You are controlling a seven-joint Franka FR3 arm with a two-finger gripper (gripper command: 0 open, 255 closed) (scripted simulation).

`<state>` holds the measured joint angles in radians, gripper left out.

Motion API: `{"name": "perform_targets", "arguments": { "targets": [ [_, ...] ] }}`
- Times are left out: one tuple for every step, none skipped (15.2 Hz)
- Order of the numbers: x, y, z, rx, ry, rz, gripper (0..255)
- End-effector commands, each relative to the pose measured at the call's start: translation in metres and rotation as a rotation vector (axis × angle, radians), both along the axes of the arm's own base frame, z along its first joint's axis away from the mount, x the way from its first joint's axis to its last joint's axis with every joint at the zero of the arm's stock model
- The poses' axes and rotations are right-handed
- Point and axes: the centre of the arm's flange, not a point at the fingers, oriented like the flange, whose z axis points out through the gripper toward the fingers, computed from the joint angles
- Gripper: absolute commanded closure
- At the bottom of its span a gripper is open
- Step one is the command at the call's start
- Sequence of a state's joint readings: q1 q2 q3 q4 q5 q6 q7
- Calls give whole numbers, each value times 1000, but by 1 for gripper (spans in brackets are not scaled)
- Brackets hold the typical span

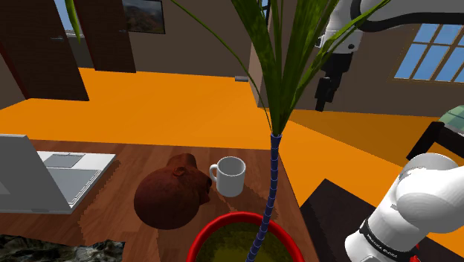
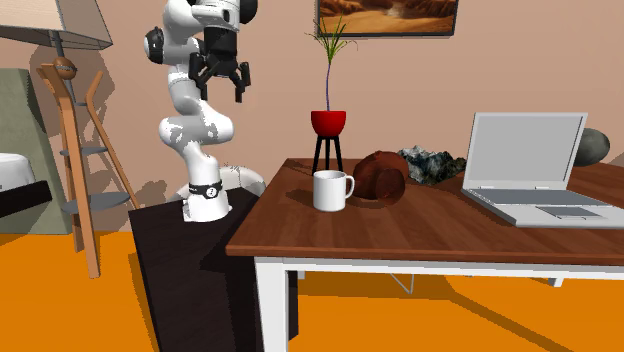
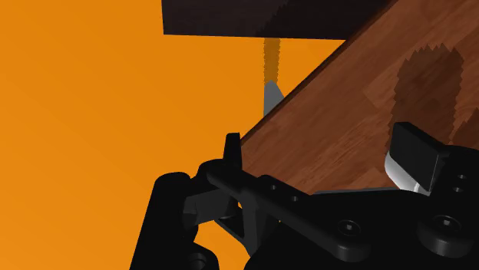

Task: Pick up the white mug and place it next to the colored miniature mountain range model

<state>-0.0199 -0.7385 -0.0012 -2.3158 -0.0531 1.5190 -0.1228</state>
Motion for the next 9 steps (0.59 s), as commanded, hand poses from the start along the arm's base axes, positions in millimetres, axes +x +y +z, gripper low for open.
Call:
{"name": "perform_targets", "arguments": {
  "targets": [
    [0, 0, 0, 0, 0, 0, 0],
    [6, 8, -8, 2, -2, 0, 0],
    [11, 16, -17, 4, -4, -1, 0],
    [17, 24, -25, 6, -6, -1, 0],
    [23, 32, -33, 7, -8, -2, 0],
    [29, 40, -41, 9, -10, -2, 0],
    [34, 48, -50, 11, -12, -3, 0],
    [40, 56, -58, 13, -14, -3, 0],
    [46, 64, -66, 15, -16, -3, 0]
  ]
}}
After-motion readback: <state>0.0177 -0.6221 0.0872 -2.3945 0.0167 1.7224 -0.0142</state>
